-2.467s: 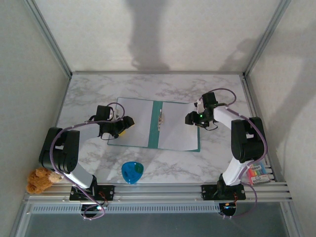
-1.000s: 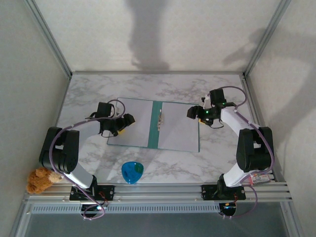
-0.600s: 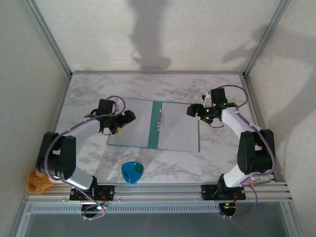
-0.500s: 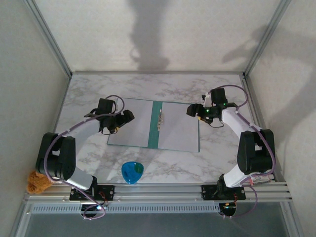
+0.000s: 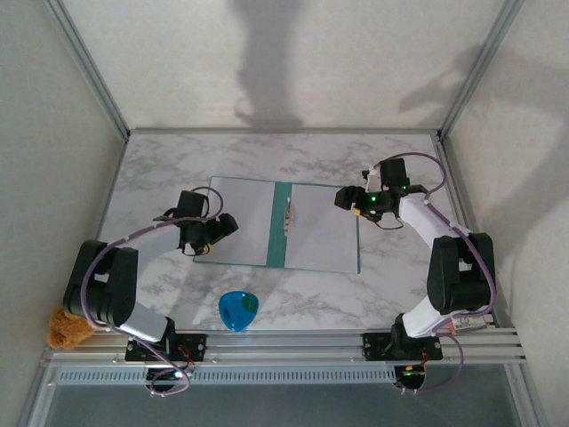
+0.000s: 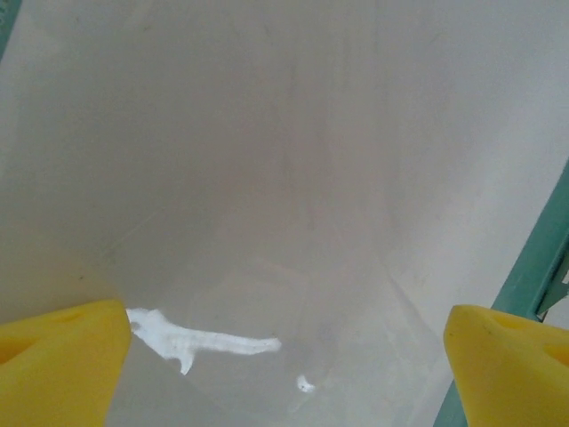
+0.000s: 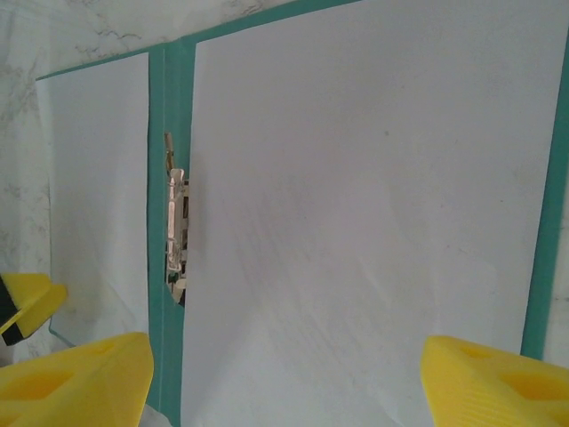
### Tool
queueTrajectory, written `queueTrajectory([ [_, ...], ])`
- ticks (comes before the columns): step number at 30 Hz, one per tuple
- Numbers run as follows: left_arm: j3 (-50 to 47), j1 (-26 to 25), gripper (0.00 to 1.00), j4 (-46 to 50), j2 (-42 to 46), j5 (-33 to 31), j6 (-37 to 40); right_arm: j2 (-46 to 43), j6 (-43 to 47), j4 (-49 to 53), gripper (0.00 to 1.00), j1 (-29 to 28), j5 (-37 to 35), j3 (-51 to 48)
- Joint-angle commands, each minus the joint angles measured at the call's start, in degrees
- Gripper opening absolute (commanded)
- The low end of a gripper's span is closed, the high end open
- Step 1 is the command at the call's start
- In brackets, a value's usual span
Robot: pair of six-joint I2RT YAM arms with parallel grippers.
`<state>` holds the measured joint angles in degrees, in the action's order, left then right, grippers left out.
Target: Put the files into the folder
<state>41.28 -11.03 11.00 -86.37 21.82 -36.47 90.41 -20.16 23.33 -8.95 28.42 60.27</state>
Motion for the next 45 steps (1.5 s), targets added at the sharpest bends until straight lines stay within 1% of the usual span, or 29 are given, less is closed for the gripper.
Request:
queueTrajectory([
  [1, -2.21, -2.25, 0.91, -1.36, 0.42, 1.17, -2.17, -1.11, 0.74, -0.29, 0.79, -0.41, 1.19, -0.24],
  [5, -3.08, -4.22, 0.91, -2.75, 0.41, 1.20, -3.46, -1.11, 0.78, -0.39, 0.79, -0.45, 1.24, -0.50],
  [7, -3.40, -4.52, 0.90, -3.64, 0.18, 1.92, -3.79, -1.11, 0.85, -0.15, 0.79, -0.38, 1.22, -0.50],
  [13, -2.40, -4.60, 0.88, -1.53, 1.16, 0.21, -3.45, -1.64, 1.10, 0.40, 0.79, -0.43, 0.94, -0.77],
  [20, 4.85, -4.83, 0.88, 5.92, 5.73, -4.27, -0.75, -2.17, -0.32, -1.97, 0.79, -0.45, 1.81, -2.19],
  [25, 10.31, -5.30, 0.89, 5.81, 5.67, -4.73, 1.61, -1.34, -2.11, -4.06, 0.79, -0.98, 2.73, -3.62],
  [29, 14.70, -6.44, 0.89, 1.90, 2.21, -2.02, 3.97, 0.49, -3.40, -5.53, 0.78, -2.53, 2.56, -4.51],
  [33, 19.53, -7.75, 0.89, -3.46, -3.63, 2.80, 6.32, 1.63, -4.62, -7.67, 0.78, -4.01, 1.56, -5.71],
  [35, 22.67, -8.51, 0.89, -4.42, -7.19, 4.63, 7.55, 2.25, -5.04, -8.25, 0.78, -4.54, 0.41, -6.01],
  [41, 31.41, -10.05, 0.87, -5.05, -16.94, 5.80, 8.98, 4.38, -6.61, -10.54, 0.78, -4.96, -0.98, -6.65],
  [43, 33.72, -10.32, 0.86, -5.36, -20.21, 6.96, 9.21, 4.96, -6.75, -10.67, 0.78, -4.94, -1.05, -6.39],
  [45, 35.99, -10.80, 0.82, -5.20, -23.14, 7.72, 9.64, 5.26, -6.98, -10.56, 0.78, -5.07, -1.13, -6.15],
])
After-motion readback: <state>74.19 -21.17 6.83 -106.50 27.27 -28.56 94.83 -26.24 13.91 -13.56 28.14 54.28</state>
